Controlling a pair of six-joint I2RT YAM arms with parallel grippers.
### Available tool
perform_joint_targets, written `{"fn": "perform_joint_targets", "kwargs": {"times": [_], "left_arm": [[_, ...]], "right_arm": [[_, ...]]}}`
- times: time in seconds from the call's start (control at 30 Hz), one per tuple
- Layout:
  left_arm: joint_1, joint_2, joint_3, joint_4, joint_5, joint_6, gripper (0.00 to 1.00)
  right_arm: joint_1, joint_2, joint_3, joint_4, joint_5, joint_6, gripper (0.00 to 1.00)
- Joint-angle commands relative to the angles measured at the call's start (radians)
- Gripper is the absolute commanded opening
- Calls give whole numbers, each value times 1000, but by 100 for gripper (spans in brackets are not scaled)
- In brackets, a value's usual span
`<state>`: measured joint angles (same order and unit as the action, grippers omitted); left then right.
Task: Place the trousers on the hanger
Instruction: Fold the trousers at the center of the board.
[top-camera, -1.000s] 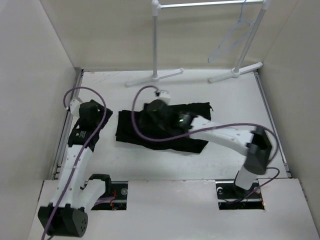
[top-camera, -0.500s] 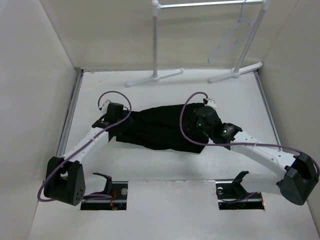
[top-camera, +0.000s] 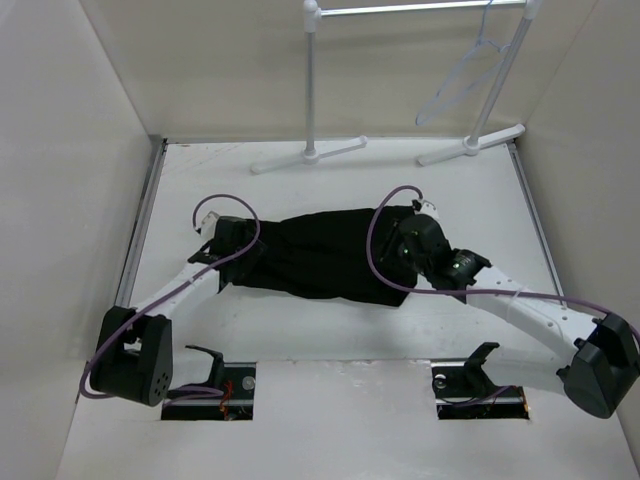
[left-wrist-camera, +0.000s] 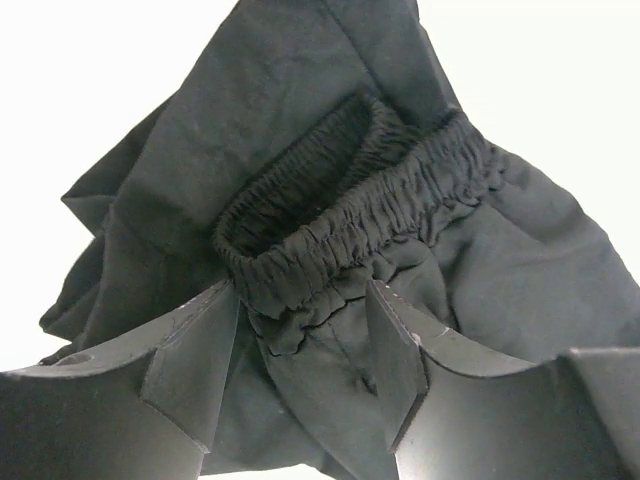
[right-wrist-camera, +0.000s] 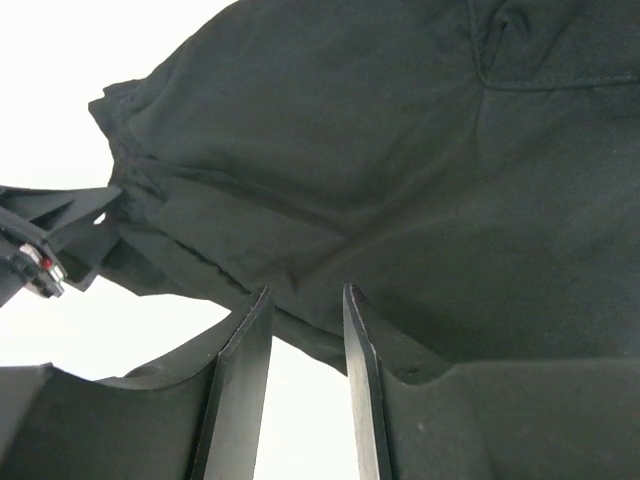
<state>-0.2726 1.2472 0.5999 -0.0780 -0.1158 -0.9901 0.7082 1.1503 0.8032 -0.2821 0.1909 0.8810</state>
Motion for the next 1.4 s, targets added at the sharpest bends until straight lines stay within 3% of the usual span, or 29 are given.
{"fn": "perform_joint_targets", "kwargs": {"times": [0.0, 0.1, 0.23, 0.3, 0.4, 0.57, 0.7, 0.83, 1.0, 1.17, 1.27, 1.37], "left_arm": [[-4, 6, 3, 93, -19, -21, 50], [3, 29, -3, 93, -19, -21, 45], [19, 38, 1, 92, -12, -19, 19], [11, 8, 47, 84, 1, -21, 9], [-30, -40, 157, 44, -5, -21, 7], [-127, -120, 346, -23, -80, -15, 5], [-136, -218, 397, -81, -183, 21, 5], [-84, -322, 304, -169, -297, 77, 4], [29, -394, 105, -223, -334, 74, 4], [72, -462, 26, -345, -421, 47, 4], [77, -471, -6, -406, -424, 39, 10], [112, -480, -9, -485, -433, 34, 31]], "right_arm": [[6, -23, -12, 40, -10, 16, 41], [6, -47, -47, 43, -10, 39, 45], [-41, -112, -84, 46, -18, 38, 62], [-86, -145, -102, 44, -31, 30, 66], [-157, -175, -125, 50, -71, 19, 67], [-217, -187, -142, 55, -103, -2, 69], [-238, -186, -133, 58, -120, -19, 72], [-232, -138, -111, 67, -148, -39, 77], [-227, -92, -88, 70, -153, -45, 83], [-241, -26, -84, 87, -145, -71, 85], [-276, 32, -59, 116, -163, -91, 80], [-280, 103, 2, 130, -211, -115, 57]]}}
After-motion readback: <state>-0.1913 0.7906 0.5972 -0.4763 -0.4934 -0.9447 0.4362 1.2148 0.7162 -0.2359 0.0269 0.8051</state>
